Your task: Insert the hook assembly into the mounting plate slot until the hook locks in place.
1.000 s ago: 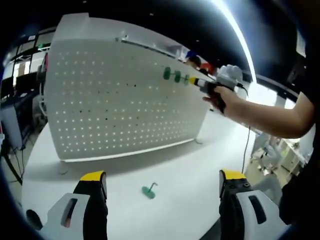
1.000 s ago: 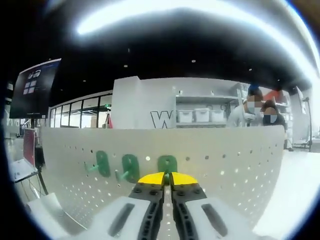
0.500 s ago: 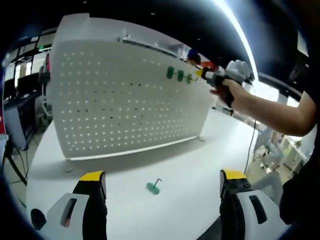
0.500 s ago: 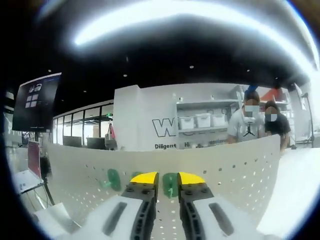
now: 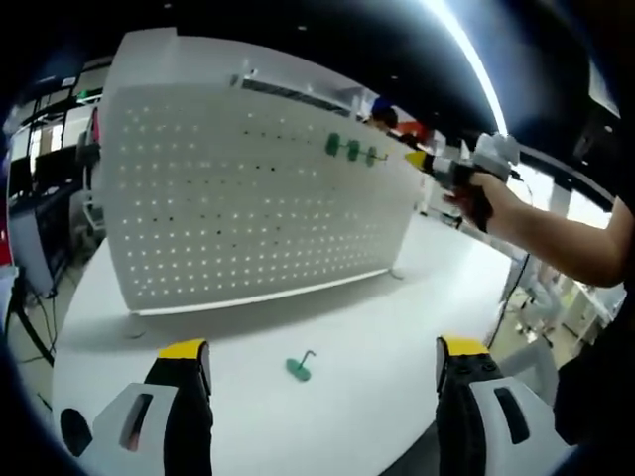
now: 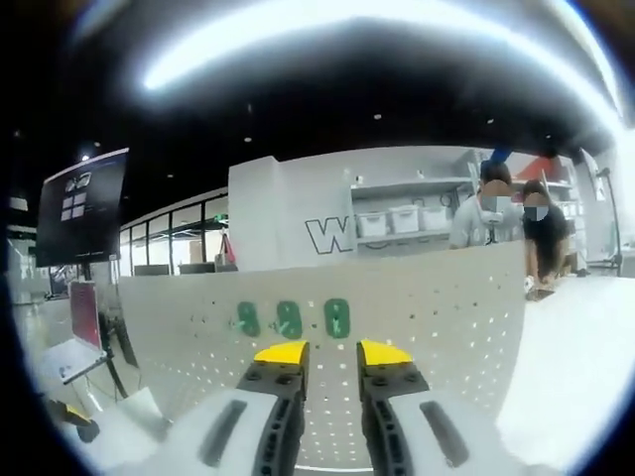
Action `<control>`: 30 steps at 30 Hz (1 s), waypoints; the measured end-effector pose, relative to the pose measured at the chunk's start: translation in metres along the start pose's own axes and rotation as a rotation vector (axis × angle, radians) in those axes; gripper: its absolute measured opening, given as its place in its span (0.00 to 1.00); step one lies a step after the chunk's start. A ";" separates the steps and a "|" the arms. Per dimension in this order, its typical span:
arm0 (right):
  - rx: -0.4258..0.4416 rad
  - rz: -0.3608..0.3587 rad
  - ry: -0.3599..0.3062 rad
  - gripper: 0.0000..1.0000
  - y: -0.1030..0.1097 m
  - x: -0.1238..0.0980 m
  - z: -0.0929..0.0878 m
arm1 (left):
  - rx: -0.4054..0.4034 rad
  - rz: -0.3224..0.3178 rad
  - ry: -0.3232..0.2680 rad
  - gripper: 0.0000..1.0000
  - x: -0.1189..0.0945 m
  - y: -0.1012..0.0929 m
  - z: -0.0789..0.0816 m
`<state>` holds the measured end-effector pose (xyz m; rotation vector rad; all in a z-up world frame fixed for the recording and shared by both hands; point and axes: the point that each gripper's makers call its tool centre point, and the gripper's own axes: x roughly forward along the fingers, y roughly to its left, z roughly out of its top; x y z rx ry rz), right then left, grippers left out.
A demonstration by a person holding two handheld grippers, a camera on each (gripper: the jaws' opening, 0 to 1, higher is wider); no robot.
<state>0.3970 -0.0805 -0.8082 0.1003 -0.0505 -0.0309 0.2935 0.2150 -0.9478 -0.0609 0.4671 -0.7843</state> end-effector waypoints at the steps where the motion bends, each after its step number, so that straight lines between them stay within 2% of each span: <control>1: 0.001 0.001 0.008 0.17 0.000 -0.005 -0.003 | 0.003 -0.002 0.005 0.96 0.000 -0.002 -0.001; 10: -0.006 0.047 0.086 0.19 0.006 -0.034 -0.028 | 0.014 -0.026 0.024 0.98 -0.003 -0.014 -0.006; 15: 0.004 0.072 0.119 0.21 0.013 -0.051 -0.040 | 0.024 -0.020 0.019 0.97 -0.006 -0.015 -0.002; 22: -0.036 0.120 0.197 0.22 0.024 -0.074 -0.065 | 0.035 -0.011 0.028 0.96 -0.009 -0.014 -0.002; 26: -0.033 0.120 0.225 0.23 0.028 -0.089 -0.074 | -0.030 -0.025 -0.010 0.96 -0.012 -0.016 0.005; 28: -0.054 0.127 0.244 0.23 0.030 -0.095 -0.079 | -0.006 -0.016 -0.006 0.94 -0.013 -0.015 0.005; 30: -0.042 0.135 0.261 0.23 0.032 -0.101 -0.084 | 0.052 0.008 0.030 0.93 -0.014 -0.010 0.001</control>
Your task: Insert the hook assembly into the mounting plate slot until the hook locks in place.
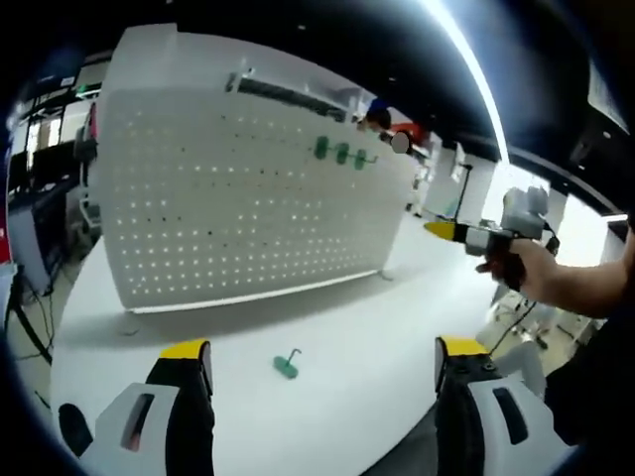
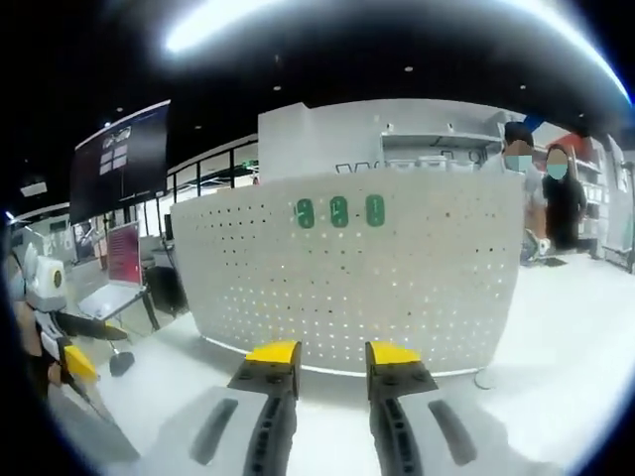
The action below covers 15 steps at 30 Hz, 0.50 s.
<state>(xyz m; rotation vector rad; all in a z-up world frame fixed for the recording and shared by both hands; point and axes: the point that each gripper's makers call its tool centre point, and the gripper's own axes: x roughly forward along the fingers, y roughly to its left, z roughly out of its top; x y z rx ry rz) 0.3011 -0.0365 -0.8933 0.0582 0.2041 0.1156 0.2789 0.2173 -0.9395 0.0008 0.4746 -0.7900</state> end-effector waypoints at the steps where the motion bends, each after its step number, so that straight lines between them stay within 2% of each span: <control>1: 0.000 0.007 0.007 0.24 0.002 -0.003 -0.003 | -0.006 -0.001 0.003 0.94 0.000 0.000 0.000; 4: -0.015 0.020 0.033 0.24 0.007 -0.008 -0.011 | -0.021 -0.004 -0.018 0.94 -0.001 0.002 0.005; 9: -0.049 0.048 0.071 0.25 0.017 -0.019 -0.025 | -0.009 0.002 -0.014 0.94 -0.004 0.005 0.001; 12: -0.063 0.069 0.116 0.27 0.024 -0.026 -0.040 | -0.041 -0.001 -0.021 0.94 -0.007 0.004 -0.003; 15: -0.073 0.099 0.159 0.27 0.031 -0.033 -0.054 | -0.037 0.000 -0.012 0.94 -0.009 0.003 -0.007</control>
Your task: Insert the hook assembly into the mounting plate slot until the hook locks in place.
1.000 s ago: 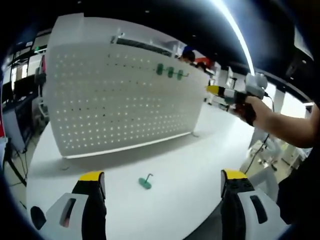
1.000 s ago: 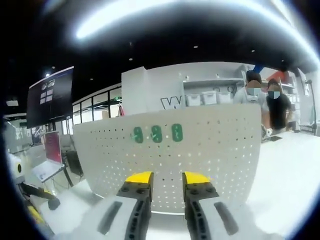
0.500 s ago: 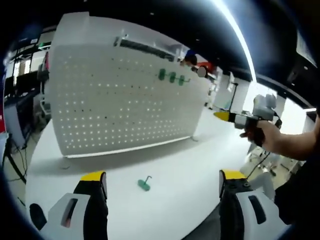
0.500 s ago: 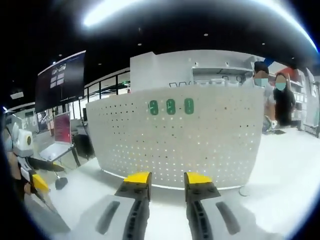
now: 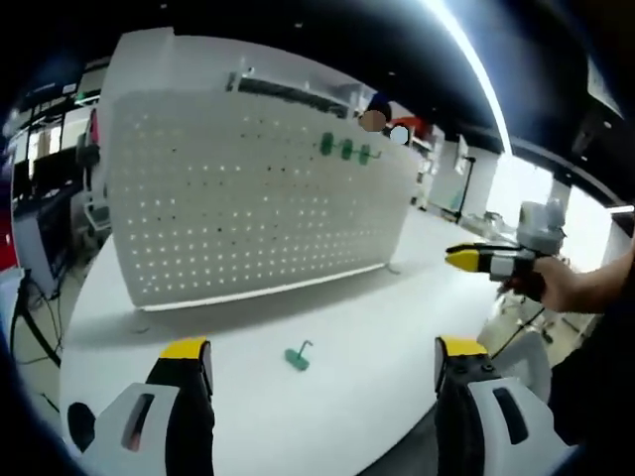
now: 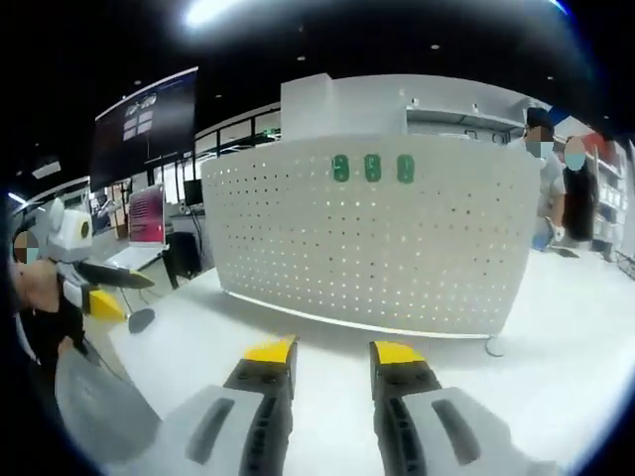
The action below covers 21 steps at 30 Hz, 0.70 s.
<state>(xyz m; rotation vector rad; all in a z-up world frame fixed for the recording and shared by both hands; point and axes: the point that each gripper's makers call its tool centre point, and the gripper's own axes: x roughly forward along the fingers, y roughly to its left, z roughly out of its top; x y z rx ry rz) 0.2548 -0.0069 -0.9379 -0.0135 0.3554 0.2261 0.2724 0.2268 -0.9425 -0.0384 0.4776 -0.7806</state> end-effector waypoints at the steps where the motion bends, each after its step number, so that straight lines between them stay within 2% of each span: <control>1: -0.004 0.010 0.015 0.27 0.003 -0.001 -0.006 | 0.001 0.000 0.001 0.94 -0.001 0.000 -0.001; 6: -0.015 0.048 0.071 0.27 0.015 -0.004 -0.027 | -0.015 0.015 0.007 0.94 -0.008 0.005 -0.007; 12: -0.005 0.078 0.107 0.27 0.027 -0.004 -0.046 | -0.022 0.034 0.019 0.93 -0.014 0.013 -0.014; 16: -0.018 0.112 0.134 0.28 0.034 -0.001 -0.055 | -0.036 0.045 0.043 0.93 -0.014 0.017 -0.024; 17: -0.022 0.115 0.137 0.28 0.035 -0.001 -0.056 | -0.063 0.040 0.043 0.93 -0.014 0.016 -0.025; 19: -0.020 0.132 0.142 0.28 0.038 0.000 -0.057 | -0.088 0.034 0.034 0.93 -0.013 0.016 -0.025; 21: -0.032 0.149 0.142 0.28 0.041 0.001 -0.058 | -0.080 0.038 0.041 0.93 -0.012 0.016 -0.026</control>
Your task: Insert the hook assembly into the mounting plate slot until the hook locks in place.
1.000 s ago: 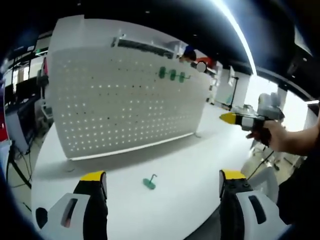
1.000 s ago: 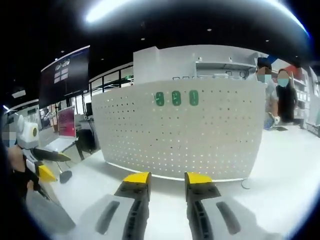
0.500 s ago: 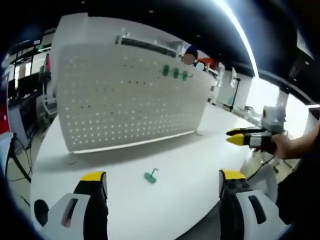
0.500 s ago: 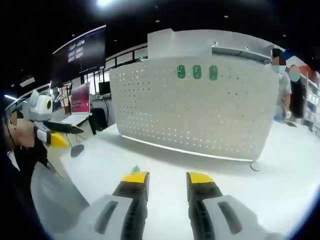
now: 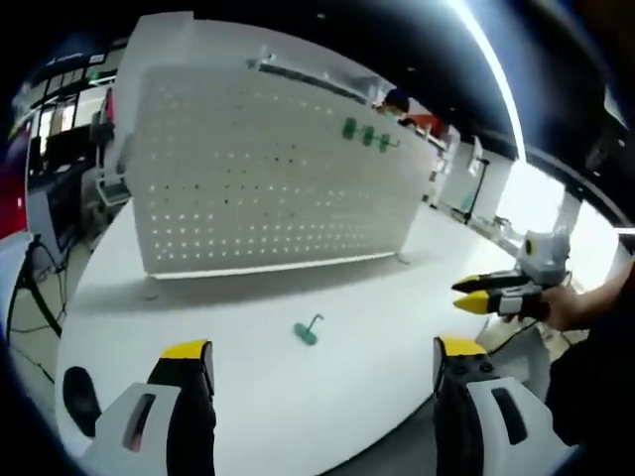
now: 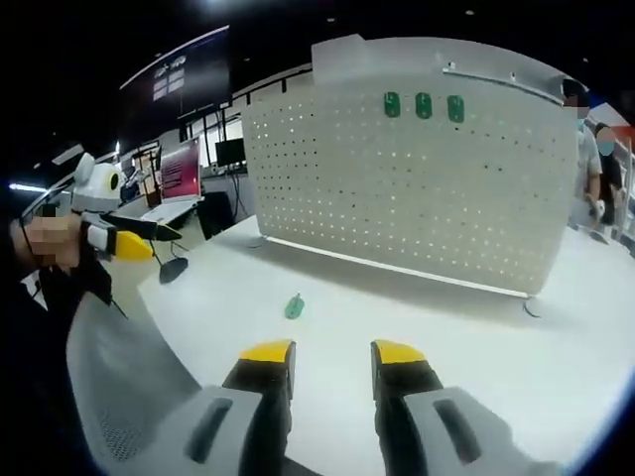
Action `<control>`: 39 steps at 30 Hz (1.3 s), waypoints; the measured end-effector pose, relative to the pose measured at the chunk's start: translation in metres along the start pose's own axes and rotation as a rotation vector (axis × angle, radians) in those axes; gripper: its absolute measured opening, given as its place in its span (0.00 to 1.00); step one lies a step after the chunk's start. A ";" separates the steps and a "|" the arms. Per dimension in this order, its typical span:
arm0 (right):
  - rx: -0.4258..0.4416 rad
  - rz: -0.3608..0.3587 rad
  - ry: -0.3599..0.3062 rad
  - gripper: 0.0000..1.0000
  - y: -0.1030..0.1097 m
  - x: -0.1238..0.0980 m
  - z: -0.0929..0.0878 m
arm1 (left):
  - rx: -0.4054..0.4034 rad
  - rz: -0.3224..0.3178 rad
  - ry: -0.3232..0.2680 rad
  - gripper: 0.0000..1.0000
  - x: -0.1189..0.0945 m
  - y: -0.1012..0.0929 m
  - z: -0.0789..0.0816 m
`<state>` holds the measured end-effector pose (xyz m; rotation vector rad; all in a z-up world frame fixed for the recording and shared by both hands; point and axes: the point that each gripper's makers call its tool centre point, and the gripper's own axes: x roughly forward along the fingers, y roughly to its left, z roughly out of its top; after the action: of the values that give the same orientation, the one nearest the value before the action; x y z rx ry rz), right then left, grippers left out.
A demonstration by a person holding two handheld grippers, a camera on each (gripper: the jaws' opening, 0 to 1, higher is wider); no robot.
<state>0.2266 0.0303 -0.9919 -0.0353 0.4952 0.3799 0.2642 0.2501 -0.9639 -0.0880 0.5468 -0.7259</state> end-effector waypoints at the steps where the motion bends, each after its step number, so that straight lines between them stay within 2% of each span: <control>1: -0.005 0.006 0.003 0.28 0.001 0.001 -0.001 | 0.009 0.005 0.007 0.92 0.001 0.001 -0.001; 8: 0.000 0.068 0.029 0.26 0.008 0.013 -0.007 | -0.003 0.004 0.031 0.92 0.007 0.001 -0.009; 14: -0.007 0.130 0.069 0.24 0.014 0.031 -0.010 | -0.023 0.015 0.057 0.91 0.007 0.008 -0.022; 18: -0.018 0.157 0.082 0.24 0.015 0.050 -0.007 | -0.028 0.023 0.072 0.91 0.010 0.012 -0.027; 25: -0.050 0.201 0.093 0.23 0.021 0.088 0.000 | -0.032 0.027 0.078 0.90 0.012 0.018 -0.024; 31: -0.095 0.223 0.117 0.21 0.021 0.121 -0.002 | -0.033 0.024 0.103 0.90 0.017 0.022 -0.028; 35: -0.160 0.228 0.126 0.17 0.021 0.141 -0.003 | -0.037 0.029 0.106 0.90 0.018 0.025 -0.027; 39: -0.181 0.243 0.150 0.16 0.020 0.161 -0.007 | -0.043 0.037 0.106 0.90 0.017 0.028 -0.027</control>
<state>0.3471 0.1036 -1.0724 -0.1809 0.6140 0.6633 0.2785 0.2633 -1.0019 -0.0799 0.6636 -0.6851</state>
